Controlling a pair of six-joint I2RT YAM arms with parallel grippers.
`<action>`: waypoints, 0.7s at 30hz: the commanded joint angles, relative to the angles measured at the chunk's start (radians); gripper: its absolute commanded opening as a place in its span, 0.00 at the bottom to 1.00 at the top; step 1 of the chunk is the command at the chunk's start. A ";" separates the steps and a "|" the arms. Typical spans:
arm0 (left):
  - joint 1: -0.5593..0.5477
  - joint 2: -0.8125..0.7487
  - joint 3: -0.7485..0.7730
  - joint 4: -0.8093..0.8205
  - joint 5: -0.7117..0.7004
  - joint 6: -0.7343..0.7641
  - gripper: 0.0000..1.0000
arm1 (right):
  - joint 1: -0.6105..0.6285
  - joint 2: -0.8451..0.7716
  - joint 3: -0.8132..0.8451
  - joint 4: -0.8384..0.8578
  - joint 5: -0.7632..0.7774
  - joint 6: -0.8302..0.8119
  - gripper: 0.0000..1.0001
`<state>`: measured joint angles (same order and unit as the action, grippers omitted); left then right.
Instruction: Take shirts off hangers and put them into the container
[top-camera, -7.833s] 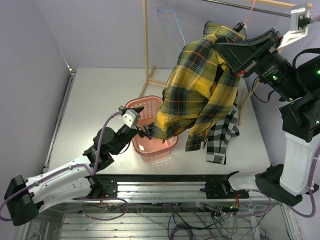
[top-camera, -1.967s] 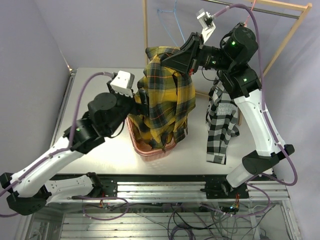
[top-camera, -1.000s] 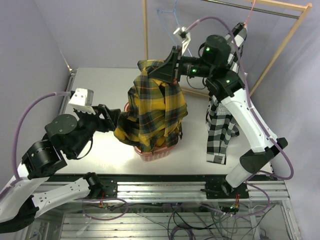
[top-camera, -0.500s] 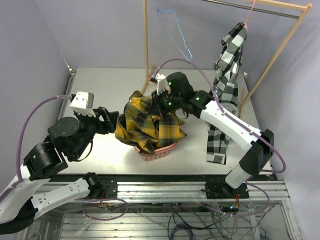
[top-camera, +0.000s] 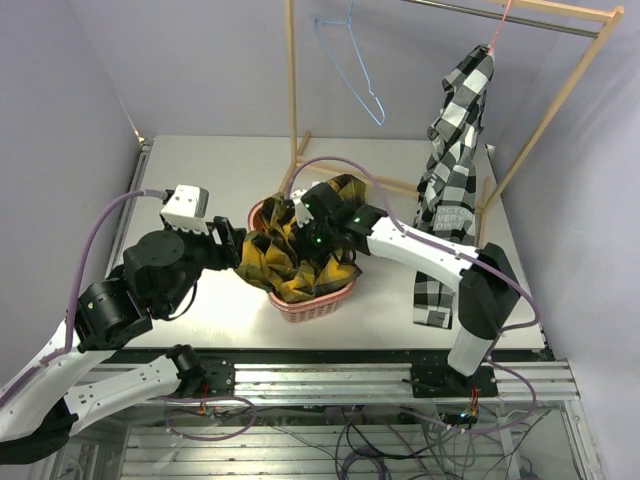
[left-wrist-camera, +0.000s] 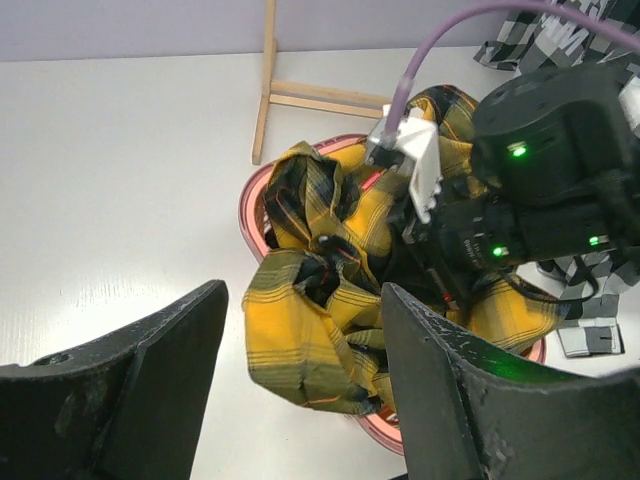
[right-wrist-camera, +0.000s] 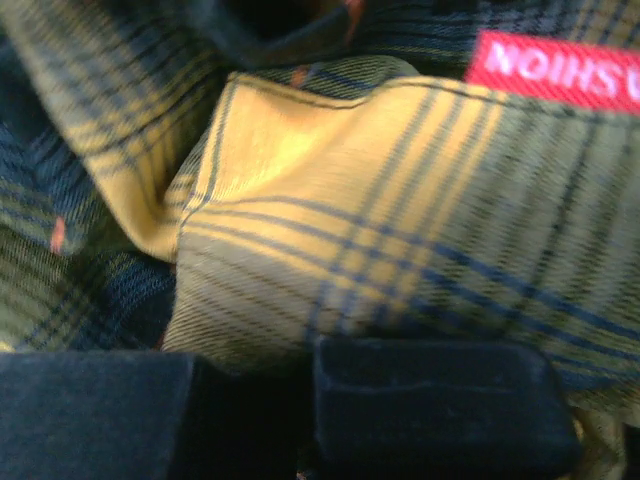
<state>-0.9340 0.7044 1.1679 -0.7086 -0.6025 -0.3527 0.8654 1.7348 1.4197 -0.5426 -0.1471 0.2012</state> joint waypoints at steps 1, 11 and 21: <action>-0.003 -0.011 -0.005 -0.012 -0.026 -0.007 0.73 | 0.002 0.070 -0.034 0.015 0.050 0.001 0.00; -0.003 -0.011 -0.008 -0.029 -0.026 -0.012 0.73 | 0.009 0.159 -0.063 0.057 0.068 0.030 0.00; -0.002 -0.010 -0.025 -0.027 -0.011 -0.026 0.73 | 0.031 0.226 -0.065 0.051 0.143 0.053 0.05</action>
<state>-0.9340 0.6983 1.1477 -0.7334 -0.6090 -0.3687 0.8871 1.9167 1.3666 -0.4816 -0.0502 0.2356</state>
